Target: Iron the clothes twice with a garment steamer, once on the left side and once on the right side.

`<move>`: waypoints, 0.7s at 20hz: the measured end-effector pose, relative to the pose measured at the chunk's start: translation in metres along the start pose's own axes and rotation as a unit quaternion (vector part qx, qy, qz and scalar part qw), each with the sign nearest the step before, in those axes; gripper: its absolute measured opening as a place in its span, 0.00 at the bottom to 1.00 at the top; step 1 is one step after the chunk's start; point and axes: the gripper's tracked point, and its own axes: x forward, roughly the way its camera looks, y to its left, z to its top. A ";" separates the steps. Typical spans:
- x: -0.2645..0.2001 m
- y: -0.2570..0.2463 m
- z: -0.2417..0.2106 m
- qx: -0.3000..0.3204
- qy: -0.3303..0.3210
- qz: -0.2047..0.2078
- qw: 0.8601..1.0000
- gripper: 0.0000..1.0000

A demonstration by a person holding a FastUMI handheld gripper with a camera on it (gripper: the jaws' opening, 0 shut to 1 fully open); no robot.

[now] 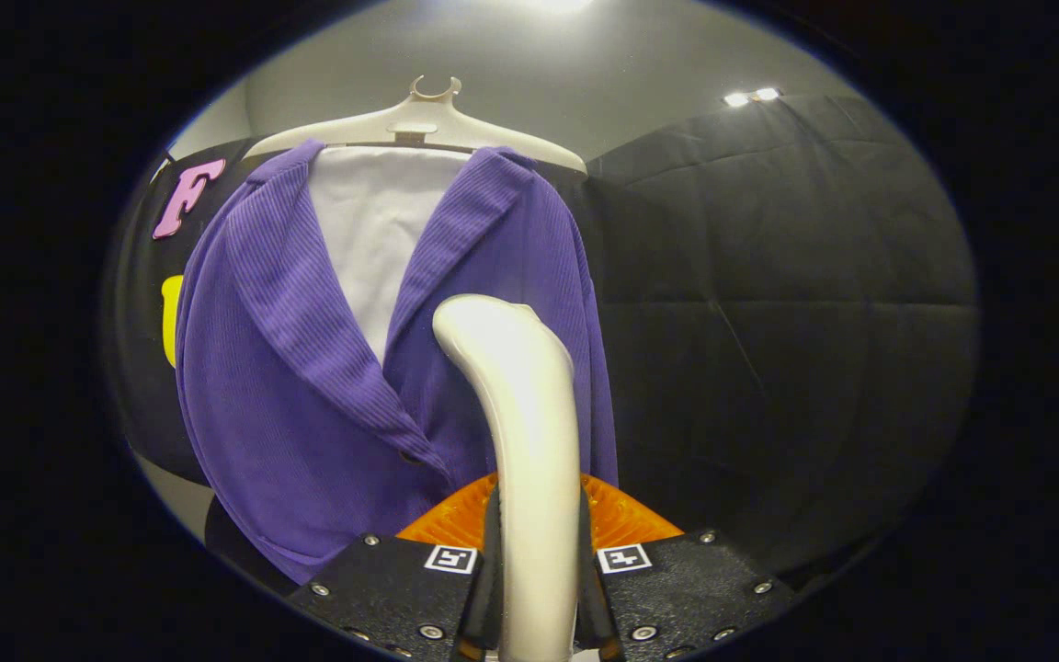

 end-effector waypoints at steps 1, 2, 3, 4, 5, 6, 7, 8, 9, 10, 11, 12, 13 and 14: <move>0.001 -0.002 -0.013 -0.020 0.008 -0.004 1.000 0.33; 0.002 -0.002 -0.025 -0.033 0.017 -0.001 0.999 0.33; 0.004 -0.002 -0.033 -0.038 0.025 0.003 0.999 0.33; 0.003 -0.002 -0.040 -0.039 0.030 0.005 0.999 0.33; 0.001 -0.004 -0.045 -0.041 0.036 0.006 0.999 0.33; -0.002 -0.008 -0.054 -0.048 0.040 0.003 0.998 0.33; -0.003 -0.011 -0.059 -0.060 0.045 -0.001 0.997 0.33; -0.002 -0.014 -0.063 -0.070 0.047 -0.005 0.996 0.33; -0.001 -0.016 -0.067 -0.074 0.050 -0.008 0.996 0.33; 0.000 -0.017 -0.069 -0.073 0.054 -0.010 0.996 0.33; -0.001 -0.017 -0.072 -0.073 0.060 -0.011 0.995 0.33; -0.001 -0.019 -0.075 -0.077 0.065 -0.014 0.995 0.33; -0.001 -0.019 -0.078 -0.081 0.072 -0.016 0.994 0.33; -0.002 -0.020 -0.086 -0.082 0.078 -0.015 0.993 0.34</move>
